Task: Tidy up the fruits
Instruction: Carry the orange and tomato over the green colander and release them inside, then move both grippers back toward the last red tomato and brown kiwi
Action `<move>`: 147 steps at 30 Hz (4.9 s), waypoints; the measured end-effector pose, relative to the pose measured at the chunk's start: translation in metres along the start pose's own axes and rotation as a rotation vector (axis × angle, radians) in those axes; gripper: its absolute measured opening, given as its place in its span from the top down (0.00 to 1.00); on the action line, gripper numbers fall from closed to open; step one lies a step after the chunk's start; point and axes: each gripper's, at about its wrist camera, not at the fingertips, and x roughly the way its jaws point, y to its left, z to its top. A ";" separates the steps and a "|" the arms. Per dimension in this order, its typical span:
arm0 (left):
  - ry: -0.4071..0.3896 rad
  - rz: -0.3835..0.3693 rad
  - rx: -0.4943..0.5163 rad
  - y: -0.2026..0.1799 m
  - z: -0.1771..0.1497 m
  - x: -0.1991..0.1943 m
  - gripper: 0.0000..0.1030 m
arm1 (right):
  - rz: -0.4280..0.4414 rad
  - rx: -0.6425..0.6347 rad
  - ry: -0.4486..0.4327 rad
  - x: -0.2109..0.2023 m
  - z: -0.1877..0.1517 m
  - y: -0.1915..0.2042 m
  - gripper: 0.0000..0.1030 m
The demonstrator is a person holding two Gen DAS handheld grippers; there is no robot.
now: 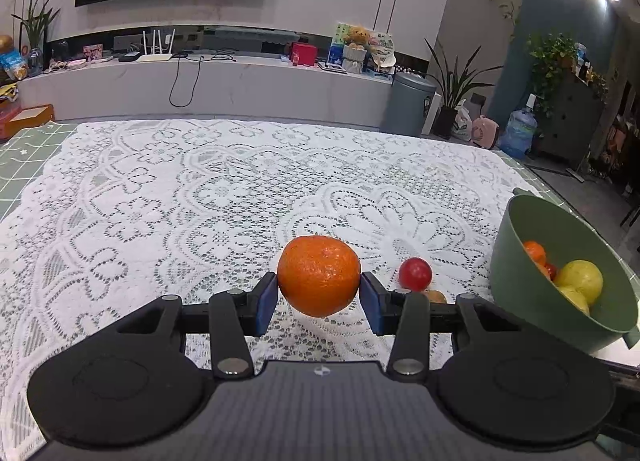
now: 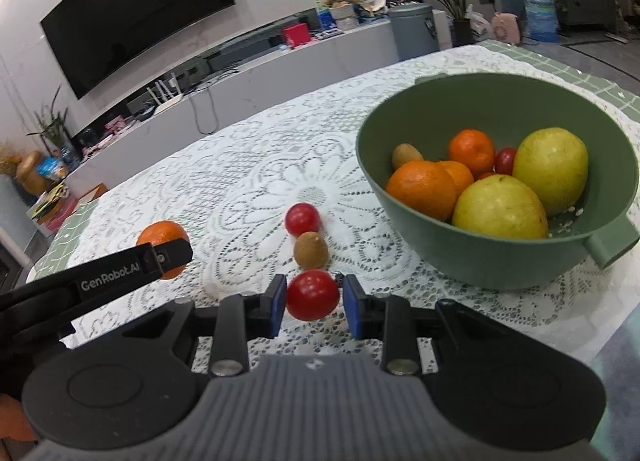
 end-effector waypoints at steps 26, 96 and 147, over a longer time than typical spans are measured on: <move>-0.042 -0.104 -0.007 -0.068 0.009 -0.061 0.52 | 0.086 -0.214 -0.040 -0.082 0.054 -0.032 0.74; 0.134 -0.228 0.244 -0.190 0.029 0.019 0.43 | -0.199 -0.321 0.068 -0.044 0.105 -0.131 0.47; 0.129 -0.049 0.016 -0.020 0.008 -0.003 0.42 | -0.068 -0.443 -0.024 -0.026 0.025 0.015 0.44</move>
